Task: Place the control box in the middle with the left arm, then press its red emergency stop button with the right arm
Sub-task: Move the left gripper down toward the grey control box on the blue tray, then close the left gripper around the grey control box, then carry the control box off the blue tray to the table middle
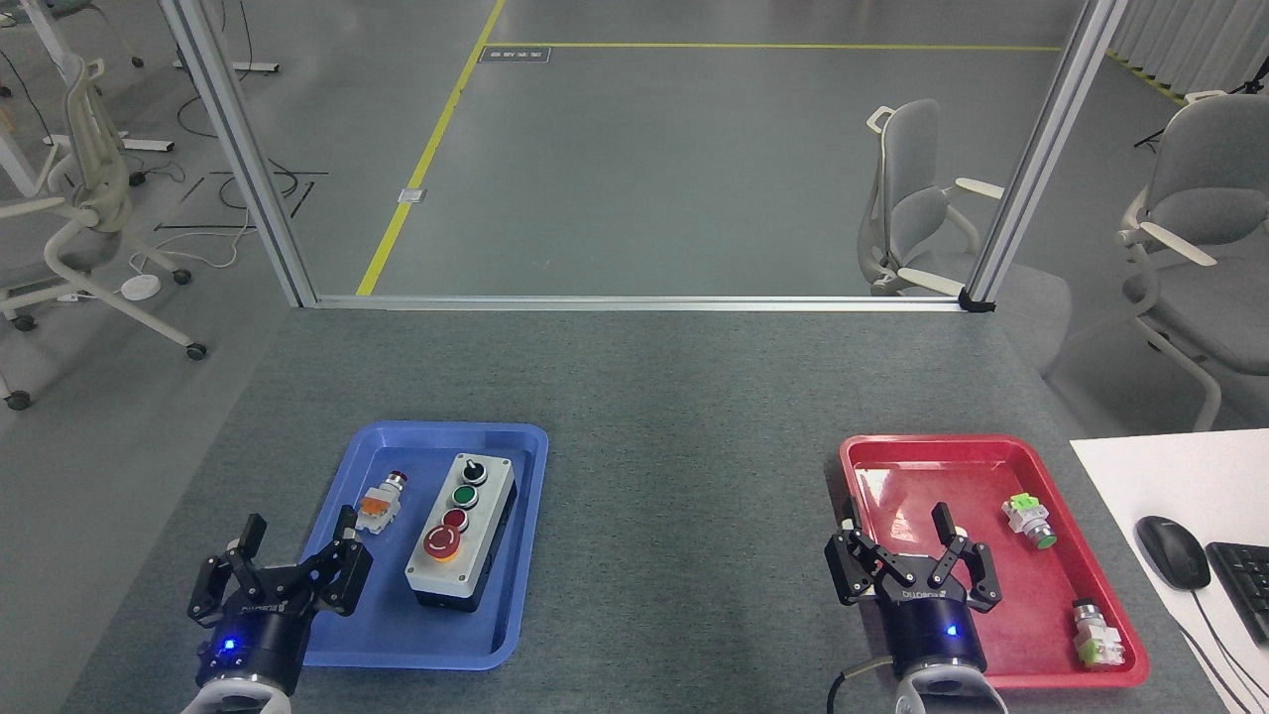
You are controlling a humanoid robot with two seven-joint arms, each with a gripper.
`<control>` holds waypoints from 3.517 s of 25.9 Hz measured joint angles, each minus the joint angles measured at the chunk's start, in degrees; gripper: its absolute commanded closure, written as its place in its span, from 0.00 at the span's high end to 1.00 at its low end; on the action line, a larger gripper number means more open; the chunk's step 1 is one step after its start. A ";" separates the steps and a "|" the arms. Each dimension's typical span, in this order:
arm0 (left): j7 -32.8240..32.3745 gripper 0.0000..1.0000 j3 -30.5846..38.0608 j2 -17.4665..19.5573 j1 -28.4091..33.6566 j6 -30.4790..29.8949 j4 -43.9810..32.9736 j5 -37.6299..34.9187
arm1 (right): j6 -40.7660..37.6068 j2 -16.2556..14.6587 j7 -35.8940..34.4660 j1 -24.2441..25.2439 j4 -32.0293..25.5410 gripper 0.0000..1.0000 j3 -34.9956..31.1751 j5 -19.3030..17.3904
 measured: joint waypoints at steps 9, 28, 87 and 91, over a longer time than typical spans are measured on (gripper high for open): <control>3.07 0.99 -0.13 -1.24 0.47 0.71 -3.60 0.36 | 0.00 0.22 0.29 -0.09 0.01 0.98 0.05 0.00; 3.34 0.99 -9.84 -5.55 3.81 -0.94 5.27 -11.89 | 0.09 0.92 0.59 -0.17 -1.29 0.98 0.48 0.00; 2.22 0.00 -32.55 -18.83 -19.23 0.63 26.83 -13.40 | -1.11 0.94 0.81 -0.15 -1.83 0.98 0.56 0.00; 2.17 0.00 -39.54 -19.47 -21.62 4.54 32.96 -13.96 | -1.16 1.00 0.58 -0.16 -1.83 0.98 0.47 0.00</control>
